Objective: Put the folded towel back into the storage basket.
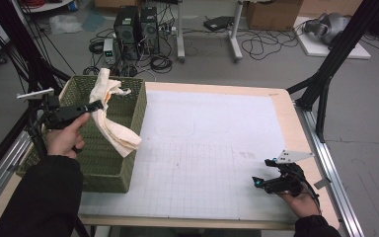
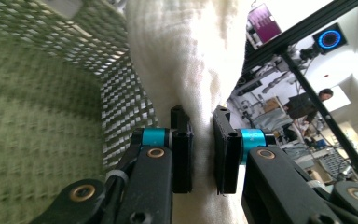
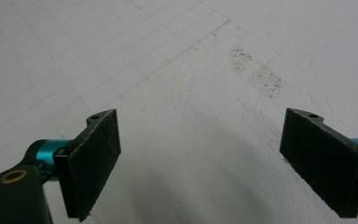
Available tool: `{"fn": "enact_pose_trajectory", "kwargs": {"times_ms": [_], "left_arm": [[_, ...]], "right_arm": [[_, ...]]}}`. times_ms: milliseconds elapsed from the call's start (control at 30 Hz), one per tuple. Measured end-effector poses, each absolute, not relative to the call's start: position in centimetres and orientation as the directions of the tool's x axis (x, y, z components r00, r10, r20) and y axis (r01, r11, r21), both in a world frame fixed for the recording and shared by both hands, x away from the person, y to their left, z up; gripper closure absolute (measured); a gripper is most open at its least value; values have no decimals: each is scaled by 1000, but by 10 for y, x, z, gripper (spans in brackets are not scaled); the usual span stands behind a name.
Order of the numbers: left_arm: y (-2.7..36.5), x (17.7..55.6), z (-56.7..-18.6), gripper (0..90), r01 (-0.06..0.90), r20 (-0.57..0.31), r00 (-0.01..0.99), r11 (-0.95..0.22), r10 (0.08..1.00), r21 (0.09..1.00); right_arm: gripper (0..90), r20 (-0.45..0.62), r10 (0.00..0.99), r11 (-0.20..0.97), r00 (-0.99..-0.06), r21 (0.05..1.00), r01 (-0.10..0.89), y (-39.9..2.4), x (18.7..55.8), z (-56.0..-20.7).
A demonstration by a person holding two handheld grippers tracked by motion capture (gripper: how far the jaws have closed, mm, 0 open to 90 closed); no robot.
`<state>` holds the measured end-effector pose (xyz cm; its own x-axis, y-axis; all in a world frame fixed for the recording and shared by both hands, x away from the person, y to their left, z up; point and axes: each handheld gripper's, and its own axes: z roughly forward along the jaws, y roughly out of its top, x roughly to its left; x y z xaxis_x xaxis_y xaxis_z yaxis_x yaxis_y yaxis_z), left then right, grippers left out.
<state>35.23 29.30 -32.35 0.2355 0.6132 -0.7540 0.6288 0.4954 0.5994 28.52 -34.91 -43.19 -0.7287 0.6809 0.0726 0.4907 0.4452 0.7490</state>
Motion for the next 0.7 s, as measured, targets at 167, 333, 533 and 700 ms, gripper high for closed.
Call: {"fn": "enact_pose_trajectory", "kwargs": {"times_ms": [167,333,533,700], "left_arm": [[304,348,-325,799,642,-743,225,478,630,600],[314,342,-321,800,658,-702,203,436,682,614],[325,331,-313,799,676,-651,183,386,737,628],[326,324,-313,799,725,-572,147,306,807,617]], "right_arm": [[115,77,679,449,-730,743,496,-349,286,-433],[115,71,679,454,-731,742,494,-349,286,-433],[115,69,679,459,-730,736,497,-350,286,-434],[114,75,677,461,-732,732,501,-348,287,-435]]}}
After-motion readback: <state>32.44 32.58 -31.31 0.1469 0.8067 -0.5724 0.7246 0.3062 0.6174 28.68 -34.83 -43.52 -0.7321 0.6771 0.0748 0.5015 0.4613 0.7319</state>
